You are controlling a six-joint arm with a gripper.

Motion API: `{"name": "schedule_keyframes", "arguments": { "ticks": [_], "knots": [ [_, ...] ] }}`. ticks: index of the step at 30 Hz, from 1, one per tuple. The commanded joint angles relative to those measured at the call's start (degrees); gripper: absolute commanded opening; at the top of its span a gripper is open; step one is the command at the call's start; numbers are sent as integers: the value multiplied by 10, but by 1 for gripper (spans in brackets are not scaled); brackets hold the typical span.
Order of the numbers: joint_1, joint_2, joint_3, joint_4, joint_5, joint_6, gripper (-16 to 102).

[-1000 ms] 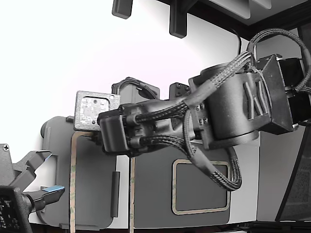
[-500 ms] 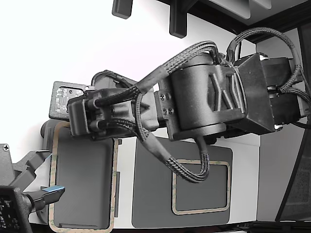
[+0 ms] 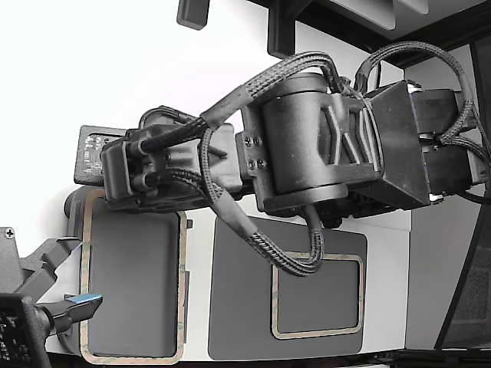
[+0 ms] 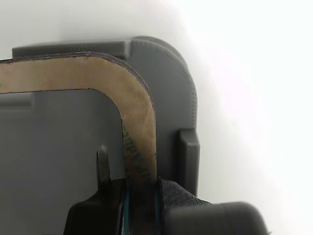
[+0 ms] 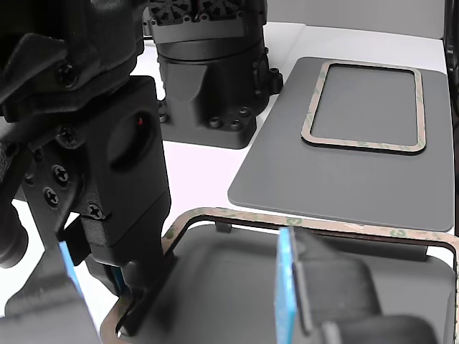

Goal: Move top rectangular frame to the holder.

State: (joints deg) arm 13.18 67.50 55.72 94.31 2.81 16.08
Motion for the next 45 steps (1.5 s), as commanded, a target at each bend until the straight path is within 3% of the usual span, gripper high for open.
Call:
{"name": "schedule_keyframes", "arguments": {
  "ticks": [1, 45],
  "knots": [
    [-10, 9, -11, 6, -1, 1, -11],
    [-15, -9, 5, 4, 9, 8, -11]
  ]
}}
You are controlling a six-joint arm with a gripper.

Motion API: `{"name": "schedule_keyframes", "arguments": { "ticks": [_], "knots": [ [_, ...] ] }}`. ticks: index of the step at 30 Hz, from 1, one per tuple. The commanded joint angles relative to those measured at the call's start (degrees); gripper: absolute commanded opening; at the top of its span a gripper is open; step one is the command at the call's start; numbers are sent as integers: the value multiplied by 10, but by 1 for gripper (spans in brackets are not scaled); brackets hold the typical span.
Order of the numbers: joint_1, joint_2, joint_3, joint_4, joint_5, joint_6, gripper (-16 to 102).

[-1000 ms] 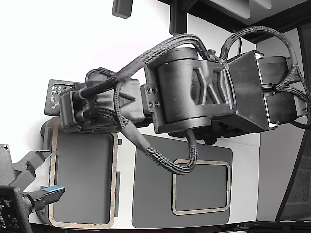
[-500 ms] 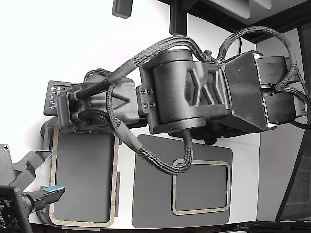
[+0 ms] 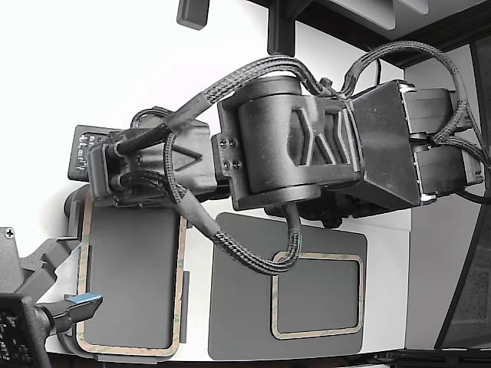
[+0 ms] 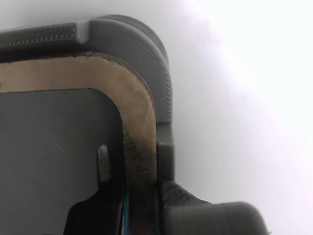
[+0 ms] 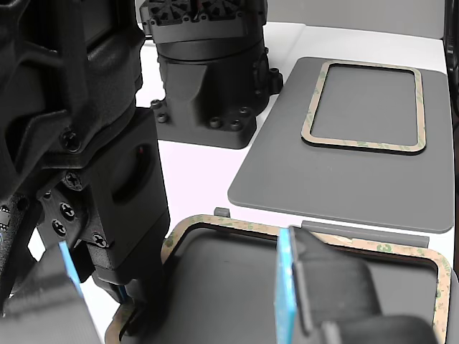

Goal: Move top rectangular frame to the holder.

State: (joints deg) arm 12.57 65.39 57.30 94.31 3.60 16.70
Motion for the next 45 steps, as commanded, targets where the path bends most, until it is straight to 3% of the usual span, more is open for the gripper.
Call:
{"name": "schedule_keyframes", "arguments": {
  "ticks": [1, 25, 31, 34, 38, 39, 42, 45],
  "knots": [
    [-9, 12, -11, 3, 1, 2, -11],
    [-5, 8, -21, 4, 1, 4, -10],
    [-1, 6, -28, 4, -2, -4, 17],
    [1, 7, -29, 4, -3, -7, 24],
    [2, 8, -27, 5, -4, -12, 21],
    [2, 9, -27, 5, -4, -11, 36],
    [2, 9, -31, 5, -5, -11, 100],
    [2, 10, -35, 5, -8, -12, 100]
  ]
}}
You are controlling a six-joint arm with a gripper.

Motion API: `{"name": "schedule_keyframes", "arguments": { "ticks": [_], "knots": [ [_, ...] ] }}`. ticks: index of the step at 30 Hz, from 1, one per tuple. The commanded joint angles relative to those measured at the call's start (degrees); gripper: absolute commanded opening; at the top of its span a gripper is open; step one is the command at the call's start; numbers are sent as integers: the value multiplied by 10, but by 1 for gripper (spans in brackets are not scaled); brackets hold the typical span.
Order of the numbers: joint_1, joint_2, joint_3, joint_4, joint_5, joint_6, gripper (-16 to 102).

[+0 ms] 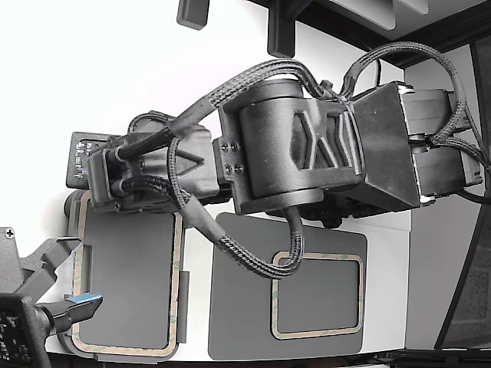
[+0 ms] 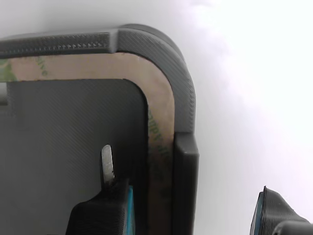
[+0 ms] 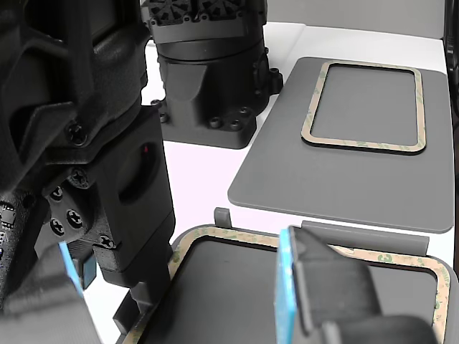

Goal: Move top rectangular frame to the holder.

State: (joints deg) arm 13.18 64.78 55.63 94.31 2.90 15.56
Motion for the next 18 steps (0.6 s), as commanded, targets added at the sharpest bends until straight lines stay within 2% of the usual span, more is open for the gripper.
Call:
{"name": "schedule_keyframes", "arguments": {
  "ticks": [1, 11, 18],
  "knots": [
    [-4, 18, -19, 5, 0, 0, 100],
    [-14, 62, -33, 4, 20, 12, 100],
    [-55, 168, 5, -4, 23, -12, 100]
  ]
}}
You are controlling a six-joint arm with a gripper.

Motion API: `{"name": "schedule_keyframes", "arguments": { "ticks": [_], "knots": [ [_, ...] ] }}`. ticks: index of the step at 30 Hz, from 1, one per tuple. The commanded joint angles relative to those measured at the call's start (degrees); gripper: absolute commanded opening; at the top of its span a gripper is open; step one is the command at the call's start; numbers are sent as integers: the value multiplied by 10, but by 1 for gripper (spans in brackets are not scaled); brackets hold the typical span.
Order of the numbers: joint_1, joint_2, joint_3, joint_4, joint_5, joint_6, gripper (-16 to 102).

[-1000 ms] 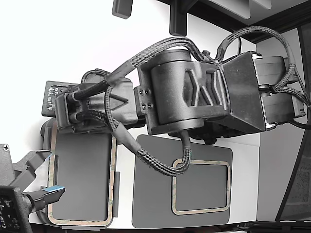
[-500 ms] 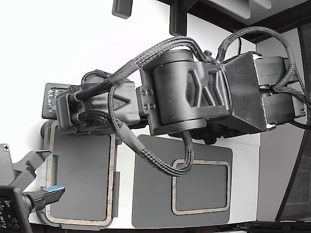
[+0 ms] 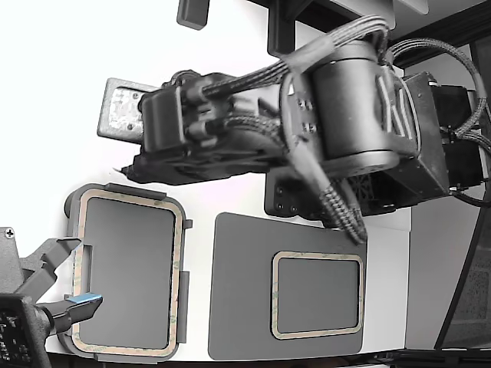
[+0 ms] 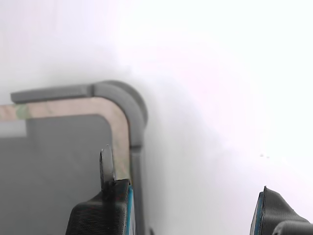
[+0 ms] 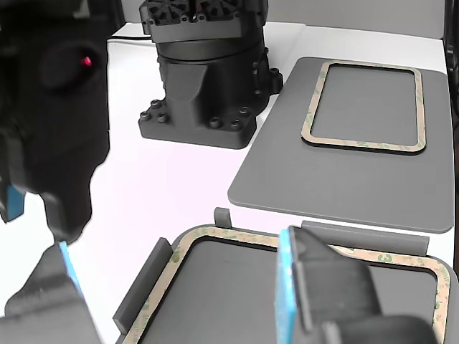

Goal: Move top rectangular frame to the holder.

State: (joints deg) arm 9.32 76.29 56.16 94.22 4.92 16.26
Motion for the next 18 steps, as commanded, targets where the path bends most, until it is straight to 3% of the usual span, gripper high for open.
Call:
{"name": "schedule_keyframes", "arguments": {
  "ticks": [1, 5, 14, 18],
  "knots": [
    [-25, 74, 15, -11, 3, -43, 100],
    [-63, 184, 118, -62, -10, -91, 100],
    [-142, 474, 484, -251, -104, -154, 100],
    [-154, 577, 627, -330, -112, -154, 100]
  ]
}}
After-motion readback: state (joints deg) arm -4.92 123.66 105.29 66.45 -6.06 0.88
